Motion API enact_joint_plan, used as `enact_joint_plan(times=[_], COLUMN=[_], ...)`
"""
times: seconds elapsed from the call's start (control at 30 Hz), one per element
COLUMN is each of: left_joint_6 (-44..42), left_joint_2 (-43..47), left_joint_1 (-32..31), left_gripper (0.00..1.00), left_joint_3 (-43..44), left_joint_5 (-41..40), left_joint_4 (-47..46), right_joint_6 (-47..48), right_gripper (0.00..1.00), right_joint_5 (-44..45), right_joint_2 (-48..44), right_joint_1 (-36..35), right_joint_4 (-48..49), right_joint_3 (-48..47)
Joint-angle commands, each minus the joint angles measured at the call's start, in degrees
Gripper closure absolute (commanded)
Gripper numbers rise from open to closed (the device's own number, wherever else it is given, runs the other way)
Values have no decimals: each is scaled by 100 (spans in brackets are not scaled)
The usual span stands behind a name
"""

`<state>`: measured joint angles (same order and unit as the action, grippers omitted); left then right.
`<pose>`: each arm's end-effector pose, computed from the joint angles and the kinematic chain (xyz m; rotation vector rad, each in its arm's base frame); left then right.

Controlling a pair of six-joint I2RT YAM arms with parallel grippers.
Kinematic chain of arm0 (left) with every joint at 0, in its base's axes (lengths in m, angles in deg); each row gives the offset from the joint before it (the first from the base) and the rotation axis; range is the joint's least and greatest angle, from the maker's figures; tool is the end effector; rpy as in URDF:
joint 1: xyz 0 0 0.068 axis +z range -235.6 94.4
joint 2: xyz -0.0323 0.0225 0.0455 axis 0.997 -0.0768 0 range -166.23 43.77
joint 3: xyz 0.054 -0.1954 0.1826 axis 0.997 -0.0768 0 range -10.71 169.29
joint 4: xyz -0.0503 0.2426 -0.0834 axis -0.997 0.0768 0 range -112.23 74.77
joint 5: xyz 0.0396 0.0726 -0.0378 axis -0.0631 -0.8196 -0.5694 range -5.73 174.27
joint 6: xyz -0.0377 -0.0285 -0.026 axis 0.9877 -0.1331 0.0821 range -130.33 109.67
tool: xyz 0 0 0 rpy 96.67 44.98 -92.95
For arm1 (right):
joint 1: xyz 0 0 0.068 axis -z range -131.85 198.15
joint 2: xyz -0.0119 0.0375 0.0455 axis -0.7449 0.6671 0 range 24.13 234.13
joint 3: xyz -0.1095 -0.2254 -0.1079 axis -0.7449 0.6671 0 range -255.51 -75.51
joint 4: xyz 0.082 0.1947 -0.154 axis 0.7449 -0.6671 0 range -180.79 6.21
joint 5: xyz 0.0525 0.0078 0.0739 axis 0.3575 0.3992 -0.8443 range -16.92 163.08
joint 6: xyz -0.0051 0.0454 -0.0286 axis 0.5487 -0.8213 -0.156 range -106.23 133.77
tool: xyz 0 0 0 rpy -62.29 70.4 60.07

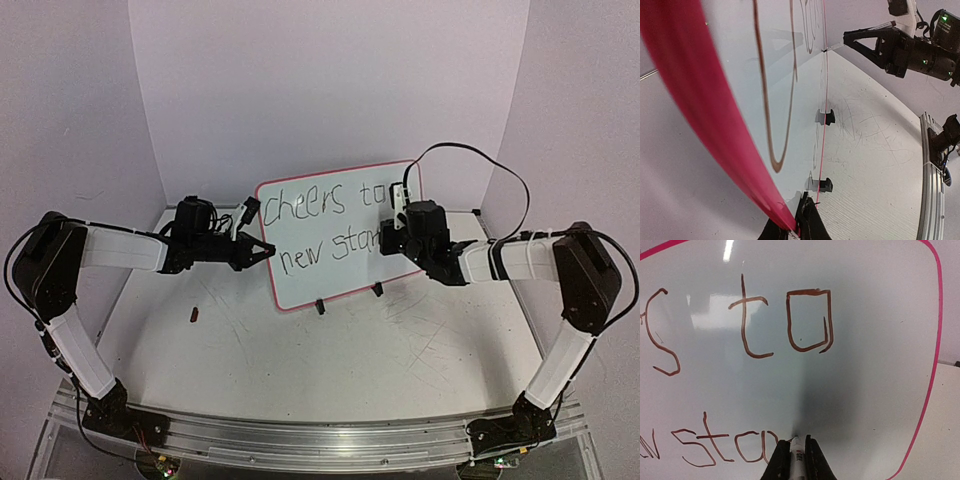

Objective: Write a sentence on the whiteboard

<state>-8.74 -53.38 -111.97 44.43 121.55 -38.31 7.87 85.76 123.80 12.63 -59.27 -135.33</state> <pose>0.3191 -0.1823 0.2112 0.8463 1.8733 -0.9625 0.3267 0.2236 0.2341 -0.3189 1.8147 0.3043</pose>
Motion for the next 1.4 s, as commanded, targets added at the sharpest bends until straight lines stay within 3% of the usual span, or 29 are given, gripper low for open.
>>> enact_joint_plan(times=[0.0, 0.1, 0.3, 0.9, 1.37], left_joint_6=[-697, -700, -687, -704, -706], left_joint_2=[-86, -96, -86, -24, -30], left_joint_1=[79, 78, 81, 78, 79], left_gripper=[100, 100, 100, 100, 100], left_joint_3=[185, 195, 202, 183, 178], left_joint_5=[-886, -877, -837, -883, -866], left_joint_4=[43, 43, 43, 44, 52], right_joint_6=[-125, -127, -106, 98, -290], right_gripper=[100, 100, 100, 100, 100], right_joint_5=[-55, -550, -816, -559, -696], right_joint_2=[-899, -1174, -739, -111, -258], right_joint_1=[24, 52, 275, 348, 345], right_joint_4=[449, 502, 546, 616, 539], right_joint_3=[548, 758, 371, -292, 564])
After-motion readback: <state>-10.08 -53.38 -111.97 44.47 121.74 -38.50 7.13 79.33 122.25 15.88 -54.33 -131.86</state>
